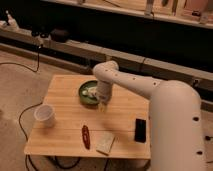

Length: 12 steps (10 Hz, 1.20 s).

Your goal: Place the pepper on the white sponge

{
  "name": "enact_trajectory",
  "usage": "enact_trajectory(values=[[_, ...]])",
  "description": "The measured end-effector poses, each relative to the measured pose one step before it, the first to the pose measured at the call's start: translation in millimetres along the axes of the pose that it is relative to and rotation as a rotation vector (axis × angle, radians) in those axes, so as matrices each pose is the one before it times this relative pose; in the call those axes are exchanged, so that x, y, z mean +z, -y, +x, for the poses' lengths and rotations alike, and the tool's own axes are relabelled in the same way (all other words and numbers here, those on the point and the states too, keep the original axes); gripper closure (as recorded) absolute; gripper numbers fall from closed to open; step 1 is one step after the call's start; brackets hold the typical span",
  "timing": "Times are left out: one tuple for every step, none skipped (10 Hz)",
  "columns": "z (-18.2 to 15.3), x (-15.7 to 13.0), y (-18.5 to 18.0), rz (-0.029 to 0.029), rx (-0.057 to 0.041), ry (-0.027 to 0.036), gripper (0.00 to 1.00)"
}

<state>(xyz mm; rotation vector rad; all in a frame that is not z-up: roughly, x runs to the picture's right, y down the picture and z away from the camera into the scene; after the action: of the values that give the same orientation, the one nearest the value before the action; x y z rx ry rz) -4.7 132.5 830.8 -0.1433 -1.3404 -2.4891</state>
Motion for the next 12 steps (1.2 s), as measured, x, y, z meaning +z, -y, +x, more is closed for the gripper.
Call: enact_trajectory(values=[[-1.19,-0.11,-0.68,-0.00118,0.00226,0.00199,0.95],[-2.31,-0.05,-0.93,-0.00023,0.0039,-0.00039,0.95],[0.86,0.02,0.8,-0.00152,-0.00316,0.00357,0.95],[0.39,0.94,2.27,-0.00056,0.0022,0.00519,0.95],[5.69,2.46,8.12,0.00152,0.00499,0.00624,0.95],[11.78,2.44,11.31,0.00037,0.00899,-0.00571,0.95],[16.69,1.41,15.38,-0.00191,0.01926,-0.01425,0.95],[25.78,-2.1,20.97,-0.01711,0.04025,-0.03376,0.95],[9.65,-3.31,7.47,-0.02265,0.03669,-0.02477,0.96],[8.92,-3.65,8.79,-0.01383,0.03562,-0.02942,1.0],[3.1,-2.07,5.62,-0.0038,0.03035,-0.01696,0.99],[-1.02,-0.92,6.05,0.00105,0.04024,0.00122,0.95]])
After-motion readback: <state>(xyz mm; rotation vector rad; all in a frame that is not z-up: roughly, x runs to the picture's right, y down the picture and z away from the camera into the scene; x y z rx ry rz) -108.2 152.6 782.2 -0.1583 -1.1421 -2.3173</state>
